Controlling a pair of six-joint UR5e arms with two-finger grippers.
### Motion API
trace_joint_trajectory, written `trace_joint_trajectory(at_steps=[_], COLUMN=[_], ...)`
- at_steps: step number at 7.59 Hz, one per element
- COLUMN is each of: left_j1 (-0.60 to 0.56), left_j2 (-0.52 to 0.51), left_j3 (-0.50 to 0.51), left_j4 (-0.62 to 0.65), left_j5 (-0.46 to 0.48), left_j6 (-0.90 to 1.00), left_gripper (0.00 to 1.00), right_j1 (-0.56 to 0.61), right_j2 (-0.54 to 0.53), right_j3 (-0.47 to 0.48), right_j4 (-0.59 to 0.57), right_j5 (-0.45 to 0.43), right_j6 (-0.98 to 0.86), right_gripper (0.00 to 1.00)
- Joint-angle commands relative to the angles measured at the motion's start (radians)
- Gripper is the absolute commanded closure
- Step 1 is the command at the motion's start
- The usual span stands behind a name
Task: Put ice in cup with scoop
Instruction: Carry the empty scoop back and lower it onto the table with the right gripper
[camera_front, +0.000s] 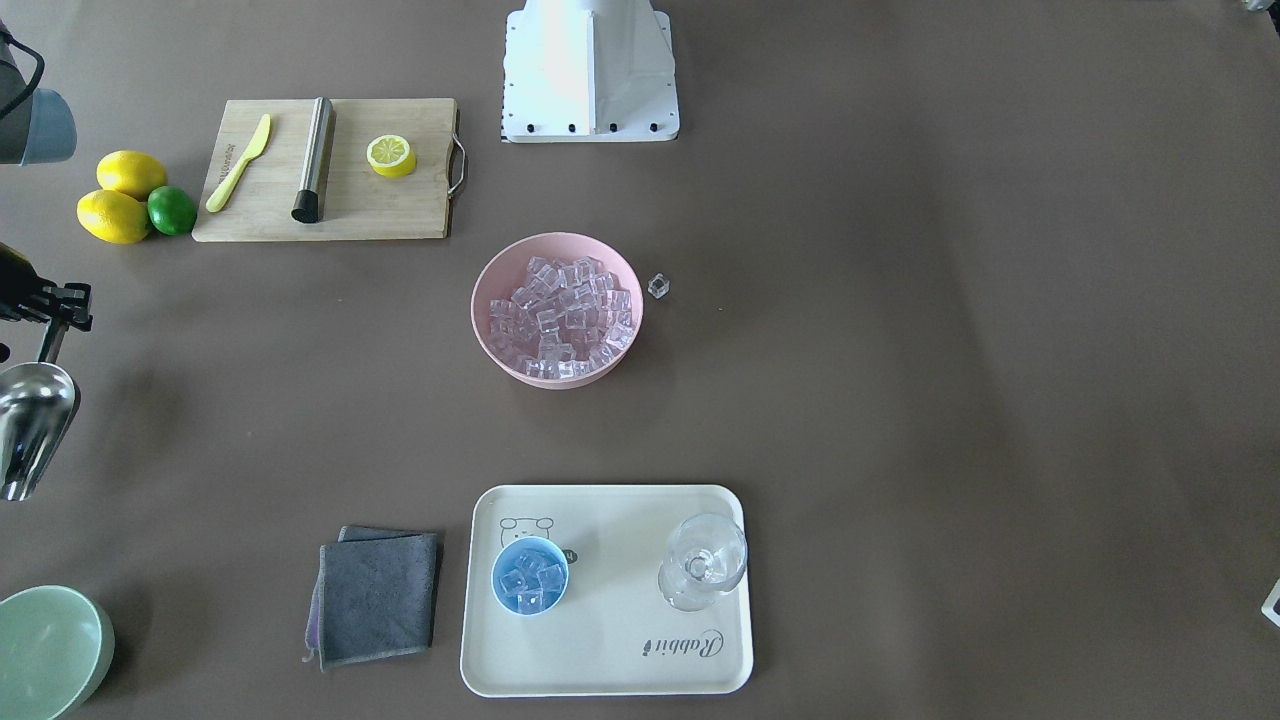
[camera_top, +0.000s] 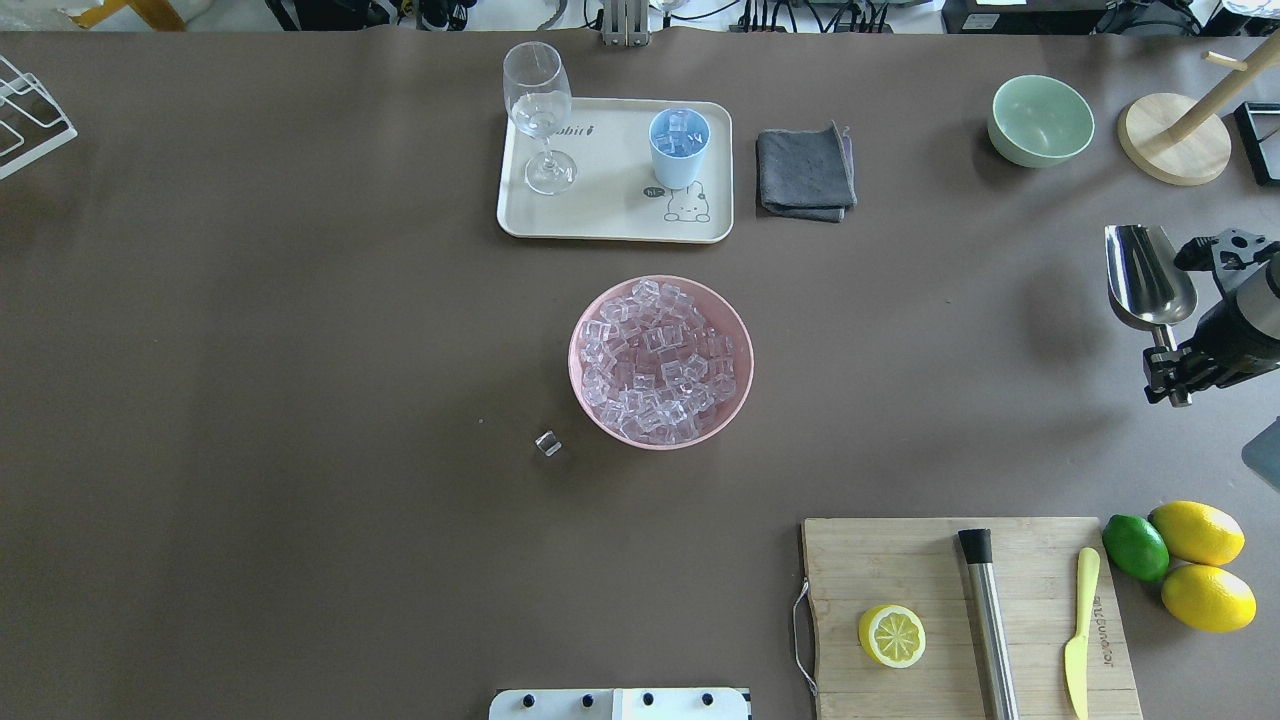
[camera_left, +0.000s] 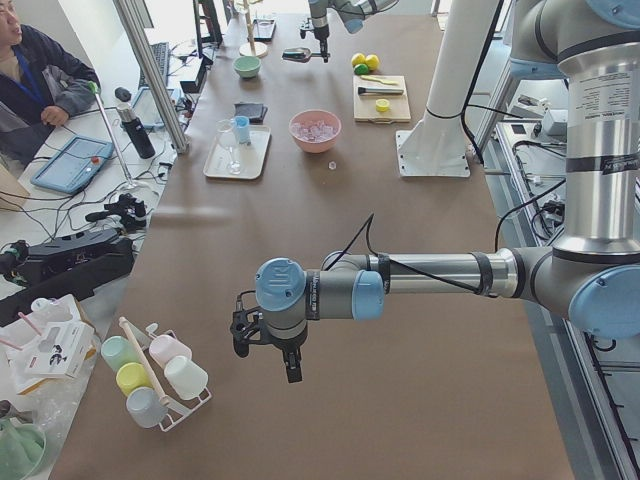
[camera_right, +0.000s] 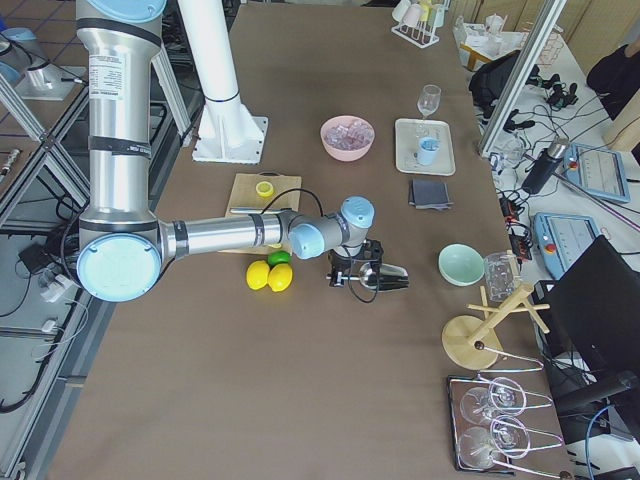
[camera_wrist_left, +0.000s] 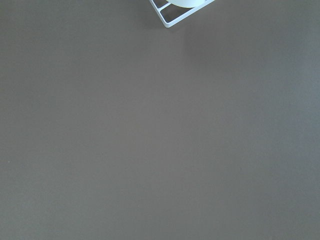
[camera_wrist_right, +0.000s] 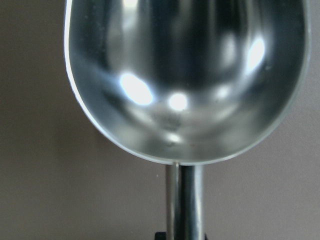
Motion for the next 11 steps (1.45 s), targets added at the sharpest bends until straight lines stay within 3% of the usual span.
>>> trace_joint_trajectory(at_steps=[1, 3, 4, 5, 6, 9, 11], left_j1=[0.000, 0.000, 0.003, 0.003, 0.003, 0.003, 0.003], left_j2=[0.000, 0.000, 0.000, 0.000, 0.000, 0.000, 0.000], left_j3=[0.000, 0.000, 0.000, 0.000, 0.000, 0.000, 0.000], left_j4=[-0.001, 0.001, 0.001, 0.001, 0.001, 0.001, 0.001], left_j5=[-0.001, -0.001, -0.001, -0.001, -0.001, -0.001, -0.001], left_j6=[0.000, 0.000, 0.000, 0.000, 0.000, 0.000, 0.000], left_gripper=[0.02, 0.02, 0.02, 0.02, 0.02, 0.02, 0.02], right_j1=[-0.013, -0.014, -0.014, -0.013, -0.013, 0.048, 0.180], right_j2=[0.024, 0.033, 0.050, 0.056, 0.058, 0.044, 0.041], right_j3=[-0.052, -0.066, -0.080, -0.083, -0.078, 0.024, 0.152], right_j4=[0.047, 0.045, 0.045, 0.042, 0.042, 0.035, -0.119], right_j5=[0.006, 0.029, 0.050, 0.061, 0.063, 0.072, 0.073], right_j6=[0.024, 0.030, 0.030, 0.029, 0.030, 0.029, 0.003], right_gripper=[1.00, 1.00, 0.61, 0.42, 0.01, 0.00, 0.00])
